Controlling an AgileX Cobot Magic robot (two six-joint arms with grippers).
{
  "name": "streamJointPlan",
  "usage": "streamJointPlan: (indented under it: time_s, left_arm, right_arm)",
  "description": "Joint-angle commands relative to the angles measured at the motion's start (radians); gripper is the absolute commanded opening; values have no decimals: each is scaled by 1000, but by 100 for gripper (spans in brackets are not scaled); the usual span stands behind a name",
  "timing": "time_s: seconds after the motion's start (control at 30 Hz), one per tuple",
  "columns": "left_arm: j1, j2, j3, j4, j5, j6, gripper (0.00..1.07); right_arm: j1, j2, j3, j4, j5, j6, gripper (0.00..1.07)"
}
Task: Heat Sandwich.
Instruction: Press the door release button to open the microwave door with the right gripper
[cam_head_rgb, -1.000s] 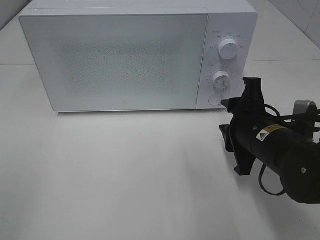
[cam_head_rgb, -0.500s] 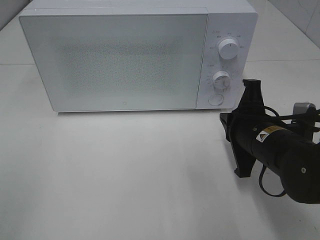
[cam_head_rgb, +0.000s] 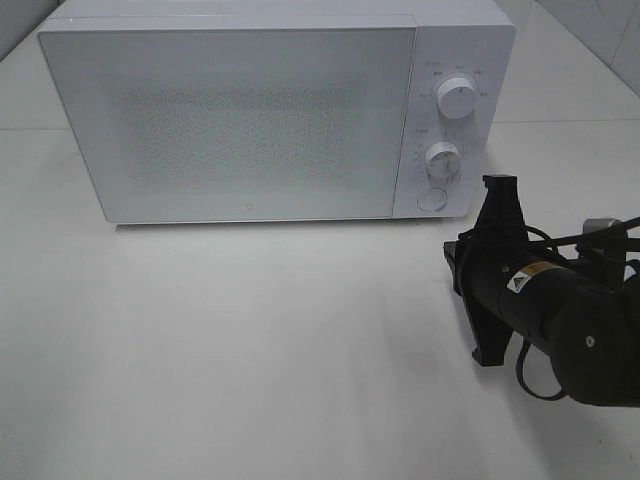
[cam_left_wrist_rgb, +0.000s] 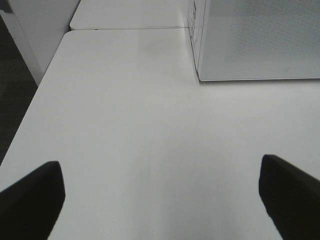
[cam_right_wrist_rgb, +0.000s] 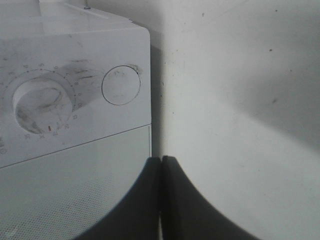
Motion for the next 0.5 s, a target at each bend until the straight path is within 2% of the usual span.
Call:
streamJointPlan:
  time_s: [0.03, 0.5]
  left_arm:
    - [0, -25, 3, -6, -8, 0, 100]
    - [0, -25, 3, -6, -8, 0, 100]
  right_arm:
    - [-23, 10, -33, -41, 1, 4, 0]
    - [-131, 79, -151, -138, 62, -4, 0]
